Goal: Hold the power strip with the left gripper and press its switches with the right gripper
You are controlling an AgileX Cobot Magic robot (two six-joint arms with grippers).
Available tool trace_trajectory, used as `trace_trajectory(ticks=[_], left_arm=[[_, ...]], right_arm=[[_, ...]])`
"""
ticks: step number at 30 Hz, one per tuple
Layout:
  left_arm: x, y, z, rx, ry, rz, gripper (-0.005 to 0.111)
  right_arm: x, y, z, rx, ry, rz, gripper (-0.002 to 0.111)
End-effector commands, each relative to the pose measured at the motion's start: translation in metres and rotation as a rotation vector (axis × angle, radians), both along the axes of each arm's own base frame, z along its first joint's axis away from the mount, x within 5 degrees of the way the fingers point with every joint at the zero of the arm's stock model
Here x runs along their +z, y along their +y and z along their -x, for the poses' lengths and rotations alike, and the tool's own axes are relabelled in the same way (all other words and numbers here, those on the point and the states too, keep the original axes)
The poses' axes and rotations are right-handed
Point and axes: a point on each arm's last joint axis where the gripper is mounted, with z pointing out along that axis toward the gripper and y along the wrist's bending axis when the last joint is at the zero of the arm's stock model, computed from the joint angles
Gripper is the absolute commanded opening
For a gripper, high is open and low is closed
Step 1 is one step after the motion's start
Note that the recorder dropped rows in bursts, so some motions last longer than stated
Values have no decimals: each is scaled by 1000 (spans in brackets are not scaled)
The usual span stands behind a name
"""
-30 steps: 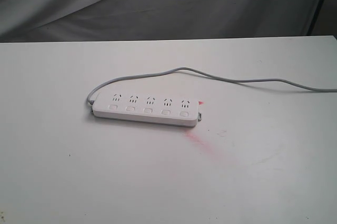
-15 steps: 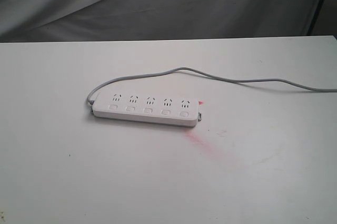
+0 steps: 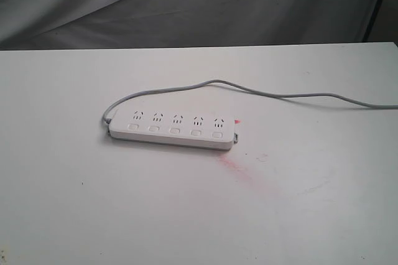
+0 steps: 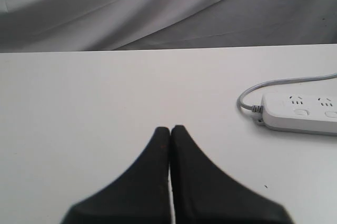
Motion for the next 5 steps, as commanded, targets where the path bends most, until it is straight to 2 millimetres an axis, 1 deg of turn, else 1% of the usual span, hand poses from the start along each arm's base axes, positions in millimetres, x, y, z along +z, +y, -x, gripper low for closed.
trace_trajectory(ticks=[1,5], left_arm=[[-1,0,0,-5,2,9,0],[-1,0,0,-5,1,7,0]], right_arm=[[-1,0,0,-7,-2,7,0],[-1,0,0,-7,-2,7,0]])
